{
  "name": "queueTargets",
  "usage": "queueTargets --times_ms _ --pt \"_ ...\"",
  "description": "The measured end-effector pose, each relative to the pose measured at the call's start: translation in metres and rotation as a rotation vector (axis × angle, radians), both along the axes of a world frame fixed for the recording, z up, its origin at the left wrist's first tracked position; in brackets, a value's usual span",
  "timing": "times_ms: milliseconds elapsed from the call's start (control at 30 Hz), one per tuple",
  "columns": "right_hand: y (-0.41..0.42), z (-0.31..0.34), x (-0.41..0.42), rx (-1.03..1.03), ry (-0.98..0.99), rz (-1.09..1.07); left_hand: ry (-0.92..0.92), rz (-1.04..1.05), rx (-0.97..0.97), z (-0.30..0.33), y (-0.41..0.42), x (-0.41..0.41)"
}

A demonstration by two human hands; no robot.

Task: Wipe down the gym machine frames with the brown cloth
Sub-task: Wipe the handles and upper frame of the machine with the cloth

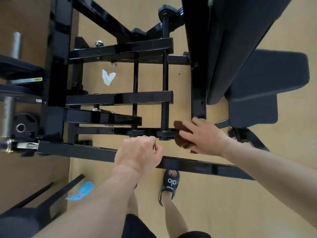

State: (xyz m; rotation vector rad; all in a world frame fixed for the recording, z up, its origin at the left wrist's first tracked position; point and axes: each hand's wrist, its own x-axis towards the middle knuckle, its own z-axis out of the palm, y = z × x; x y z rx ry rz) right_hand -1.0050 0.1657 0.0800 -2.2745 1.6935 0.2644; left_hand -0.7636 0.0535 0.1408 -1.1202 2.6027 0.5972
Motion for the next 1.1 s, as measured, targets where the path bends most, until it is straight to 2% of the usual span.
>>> queueTargets --times_ms 67,133,200,300,367,467,533,600,667,700,767,833,933,1100 --pt "-0.002 -0.002 -0.005 0.024 -0.010 0.106 0.004 0.011 0.023 0.001 0.000 0.000" --pt "-0.019 -0.006 -0.007 0.054 -0.005 0.094 0.018 0.015 0.036 0.001 -0.001 -0.001" --pt "-0.039 -0.009 -0.008 0.039 0.004 -0.109 0.020 0.014 0.036 -0.001 0.000 0.000" --pt "-0.068 -0.011 -0.002 -0.003 0.048 -0.524 0.015 0.011 0.015 -0.005 0.001 0.000" --pt "-0.081 -0.006 0.018 -0.022 -0.119 -0.772 0.041 0.010 0.030 -0.007 -0.003 0.002" --pt "-0.079 0.013 0.056 -0.049 -0.519 -1.079 0.106 -0.005 0.131 0.001 -0.006 0.005" --pt "-0.074 0.028 0.082 -0.029 -0.745 -1.245 0.213 0.068 0.161 0.013 -0.020 0.015" --pt "-0.079 0.044 0.103 0.008 -0.894 -1.383 0.267 0.198 -0.056 0.023 -0.057 0.042" --pt "-0.095 0.056 0.126 0.050 -0.976 -1.475 0.207 0.329 -0.328 0.028 -0.104 0.092" --pt "-0.107 0.061 0.138 0.071 -1.012 -1.520 0.136 0.398 -0.404 0.029 -0.127 0.121" --pt "-0.134 0.068 0.164 0.113 -1.113 -1.587 -0.046 0.523 -0.391 0.028 -0.158 0.170" --pt "-0.165 0.071 0.195 0.156 -1.180 -1.575 -0.169 0.623 -0.255 0.021 -0.166 0.192" --pt "-0.212 0.070 0.247 0.182 -1.208 -1.506 -0.175 0.703 -0.139 0.005 -0.168 0.194" --pt "-0.271 0.065 0.315 0.196 -1.112 -1.463 -0.217 0.820 -0.072 -0.001 -0.180 0.193"
